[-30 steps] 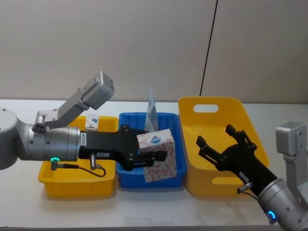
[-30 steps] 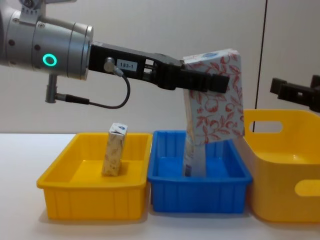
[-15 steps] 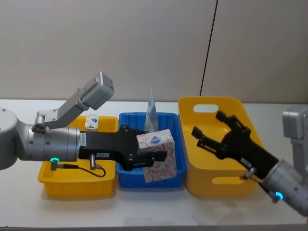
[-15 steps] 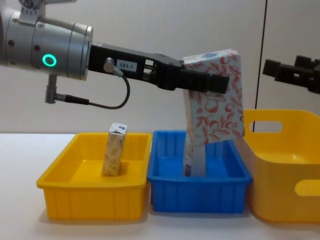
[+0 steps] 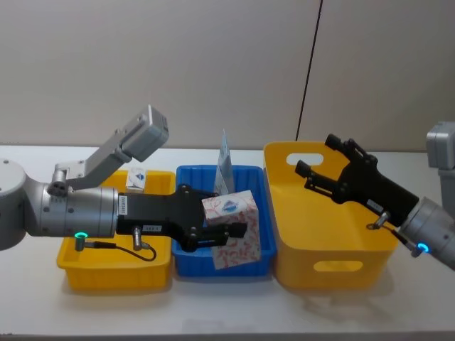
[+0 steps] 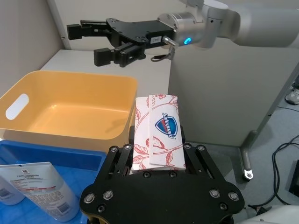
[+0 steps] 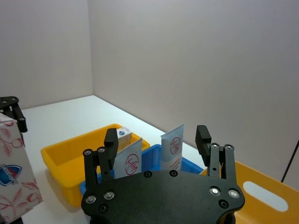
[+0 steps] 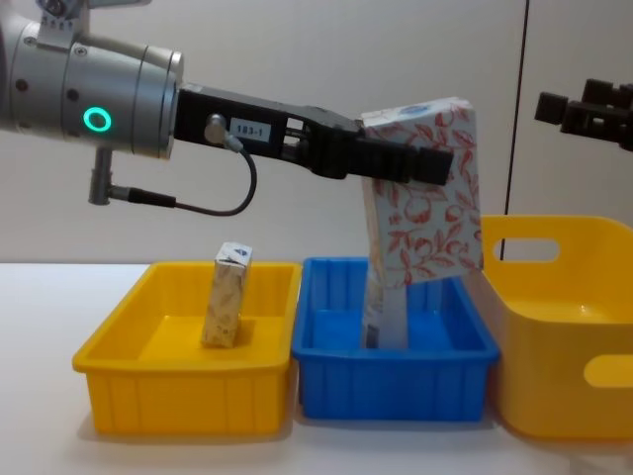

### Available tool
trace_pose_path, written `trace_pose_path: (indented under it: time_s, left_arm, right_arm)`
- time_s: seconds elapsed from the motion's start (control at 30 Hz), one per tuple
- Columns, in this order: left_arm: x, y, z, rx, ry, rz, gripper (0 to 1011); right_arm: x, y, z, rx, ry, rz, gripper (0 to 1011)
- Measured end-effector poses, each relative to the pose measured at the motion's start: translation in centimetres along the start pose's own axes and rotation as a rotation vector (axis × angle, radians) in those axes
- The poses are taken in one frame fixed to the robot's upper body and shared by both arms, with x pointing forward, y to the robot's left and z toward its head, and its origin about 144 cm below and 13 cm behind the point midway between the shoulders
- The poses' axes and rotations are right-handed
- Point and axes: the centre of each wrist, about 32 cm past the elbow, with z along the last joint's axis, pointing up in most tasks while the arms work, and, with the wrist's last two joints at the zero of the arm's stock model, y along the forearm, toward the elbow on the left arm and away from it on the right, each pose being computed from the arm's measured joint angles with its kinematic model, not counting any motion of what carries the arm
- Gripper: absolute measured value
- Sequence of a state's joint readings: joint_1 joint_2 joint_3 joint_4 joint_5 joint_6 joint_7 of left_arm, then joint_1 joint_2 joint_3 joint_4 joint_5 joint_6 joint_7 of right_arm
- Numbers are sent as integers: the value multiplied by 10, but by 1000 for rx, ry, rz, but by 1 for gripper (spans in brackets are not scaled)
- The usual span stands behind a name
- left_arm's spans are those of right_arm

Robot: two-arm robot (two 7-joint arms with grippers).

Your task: Bimanual collaborative sorting of washing and personal care products

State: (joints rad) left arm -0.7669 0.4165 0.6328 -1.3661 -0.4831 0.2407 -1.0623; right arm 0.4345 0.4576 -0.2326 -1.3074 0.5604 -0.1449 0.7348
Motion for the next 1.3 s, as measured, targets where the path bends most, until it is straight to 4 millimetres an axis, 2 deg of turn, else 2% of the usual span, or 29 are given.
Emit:
trace_pose_path:
  time_s: [0.3, 0.67, 1.3]
  left_arm:
    - [0, 0, 0, 0, 0, 0, 386]
    - [0, 0, 0, 0, 0, 0, 386]
    - [0, 0, 0, 0, 0, 0, 386]
  right_arm:
    - [21, 0, 4, -12, -10, 52, 1003]
    - [29, -6, 11, -45, 13, 161, 1003]
    - [41, -35, 21, -128, 13, 372, 1003]
